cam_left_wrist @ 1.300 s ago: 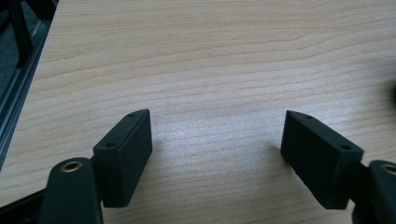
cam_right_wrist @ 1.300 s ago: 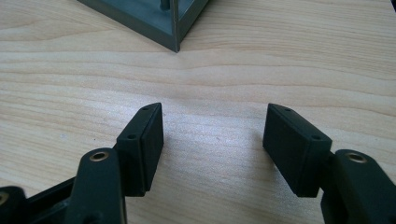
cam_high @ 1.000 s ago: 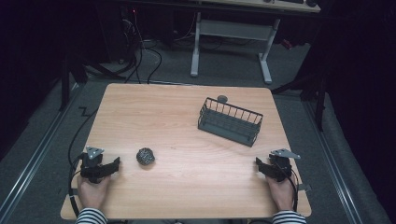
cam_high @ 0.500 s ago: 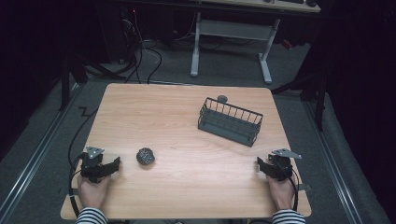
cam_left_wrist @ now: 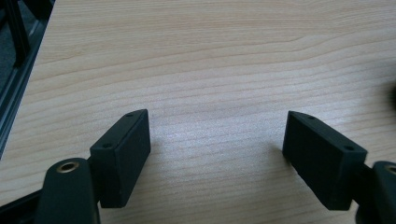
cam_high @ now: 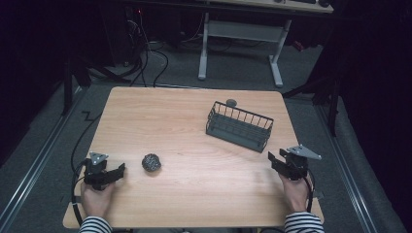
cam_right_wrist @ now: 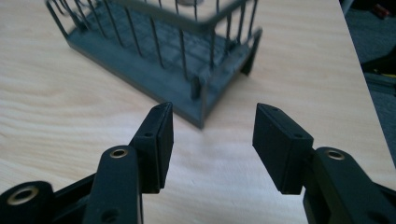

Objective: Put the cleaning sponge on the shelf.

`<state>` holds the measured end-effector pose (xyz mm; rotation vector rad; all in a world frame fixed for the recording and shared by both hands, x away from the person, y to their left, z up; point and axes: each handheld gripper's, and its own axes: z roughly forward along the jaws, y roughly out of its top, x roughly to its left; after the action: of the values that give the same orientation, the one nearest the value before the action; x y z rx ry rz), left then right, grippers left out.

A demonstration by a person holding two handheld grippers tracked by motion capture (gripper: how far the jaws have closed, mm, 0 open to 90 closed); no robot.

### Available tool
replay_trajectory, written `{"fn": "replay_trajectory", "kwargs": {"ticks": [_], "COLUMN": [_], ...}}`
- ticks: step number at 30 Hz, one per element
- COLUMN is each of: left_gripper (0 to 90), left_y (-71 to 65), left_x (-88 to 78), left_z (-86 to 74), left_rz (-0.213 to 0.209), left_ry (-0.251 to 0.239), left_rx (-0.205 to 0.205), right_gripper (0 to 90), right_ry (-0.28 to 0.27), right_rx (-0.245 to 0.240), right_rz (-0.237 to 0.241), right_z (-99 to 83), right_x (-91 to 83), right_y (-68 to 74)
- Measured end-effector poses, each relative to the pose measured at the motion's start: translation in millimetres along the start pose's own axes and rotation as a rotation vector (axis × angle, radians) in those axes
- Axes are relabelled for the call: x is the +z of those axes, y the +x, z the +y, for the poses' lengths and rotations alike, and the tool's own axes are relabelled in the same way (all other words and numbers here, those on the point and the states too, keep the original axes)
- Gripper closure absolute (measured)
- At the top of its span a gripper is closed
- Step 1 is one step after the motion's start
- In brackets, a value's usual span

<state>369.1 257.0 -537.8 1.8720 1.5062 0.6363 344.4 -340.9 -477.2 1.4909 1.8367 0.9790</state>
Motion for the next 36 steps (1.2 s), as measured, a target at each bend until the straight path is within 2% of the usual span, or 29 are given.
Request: {"fn": "replay_trajectory", "kwargs": {"ticks": [6, 12, 16, 21, 28, 36], "left_gripper": [23.4, 23.5, 23.5, 23.6, 23.7, 23.9], "left_y": [0.1, 0.0, 0.0, -0.1, -0.1, -0.3], "left_x": [0.0, 0.0, 0.0, -0.1, -0.1, 0.0], "left_z": [0.0, -0.1, 0.0, -0.1, -0.1, -0.1], "left_rz": [-0.002, -0.001, 0.000, 0.000, 0.000, 0.003], "left_ry": [-0.001, -0.001, -0.001, 0.000, 0.000, 0.000], "left_rx": [0.000, 0.000, 0.000, 0.001, 0.001, 0.001], "right_gripper": [47.6, 44.5, 43.6, 43.5, 43.6, 44.5], "right_ry": [-0.025, -0.037, -0.036, 0.010, 0.060, 0.092], "right_rx": [-0.003, 0.013, 0.026, 0.040, 0.085, 0.106], "right_rz": [0.021, 0.021, 0.011, -0.022, -0.037, -0.022], "right_z": [27.2, 50.4, 65.3, 77.6, 77.6, 75.0], "right_x": [-2.0, 3.7, 13.7, 33.9, 56.1, 68.0], "right_y": [0.5, -6.0, -11.4, -16.1, -21.4, -22.0]}}
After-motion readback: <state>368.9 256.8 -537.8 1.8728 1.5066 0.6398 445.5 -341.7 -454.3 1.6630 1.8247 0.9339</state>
